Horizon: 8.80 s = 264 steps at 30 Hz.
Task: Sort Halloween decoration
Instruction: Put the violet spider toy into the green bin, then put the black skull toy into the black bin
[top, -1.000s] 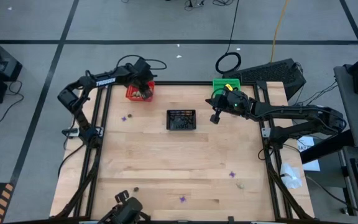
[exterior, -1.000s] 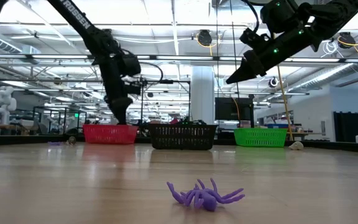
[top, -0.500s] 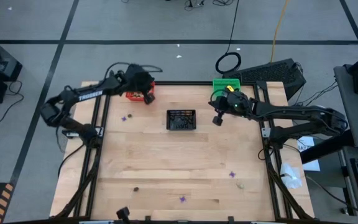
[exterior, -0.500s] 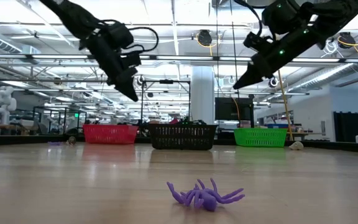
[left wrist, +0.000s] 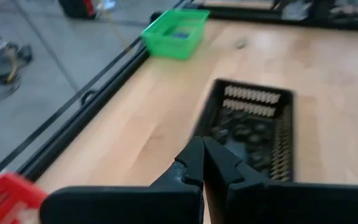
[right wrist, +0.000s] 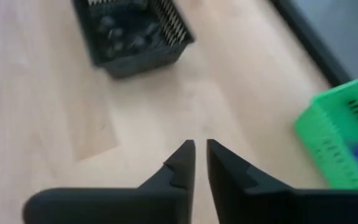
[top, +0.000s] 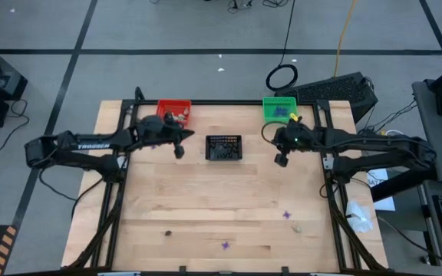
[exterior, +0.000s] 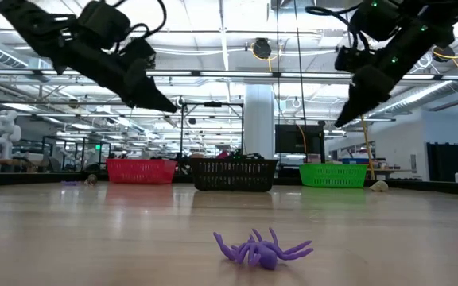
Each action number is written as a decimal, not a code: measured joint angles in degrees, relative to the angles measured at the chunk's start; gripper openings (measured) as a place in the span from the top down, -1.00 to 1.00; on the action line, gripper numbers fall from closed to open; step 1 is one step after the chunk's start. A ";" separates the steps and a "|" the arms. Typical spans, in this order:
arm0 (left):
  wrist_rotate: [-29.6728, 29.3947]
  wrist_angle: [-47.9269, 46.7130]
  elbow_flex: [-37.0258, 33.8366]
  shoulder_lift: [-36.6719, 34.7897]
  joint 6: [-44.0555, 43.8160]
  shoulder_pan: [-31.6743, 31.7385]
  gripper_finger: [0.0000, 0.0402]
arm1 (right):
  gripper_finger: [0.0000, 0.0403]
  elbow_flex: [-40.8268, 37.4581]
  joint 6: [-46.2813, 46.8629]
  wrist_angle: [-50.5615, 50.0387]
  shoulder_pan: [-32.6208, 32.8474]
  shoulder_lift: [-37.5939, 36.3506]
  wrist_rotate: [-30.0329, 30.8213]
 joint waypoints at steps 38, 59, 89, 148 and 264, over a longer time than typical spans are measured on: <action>-14.12 -58.19 12.93 1.92 -11.91 -5.65 0.54 | 0.56 0.00 14.32 5.07 22.78 10.29 6.27; -13.05 -66.68 16.18 21.63 5.07 15.03 0.12 | 0.56 0.00 14.28 4.99 22.78 10.27 6.22; -12.77 -65.34 16.30 25.91 10.51 15.23 0.97 | 0.56 0.00 13.90 4.96 22.78 10.28 6.20; 32.24 -10.86 16.84 15.73 -6.45 -16.47 1.00 | 0.09 24.21 -3.74 39.87 21.46 39.65 -11.17; -6.41 -58.82 29.67 15.69 -26.08 -55.15 1.00 | 1.00 -5.79 -1.31 34.48 -2.78 3.51 -13.06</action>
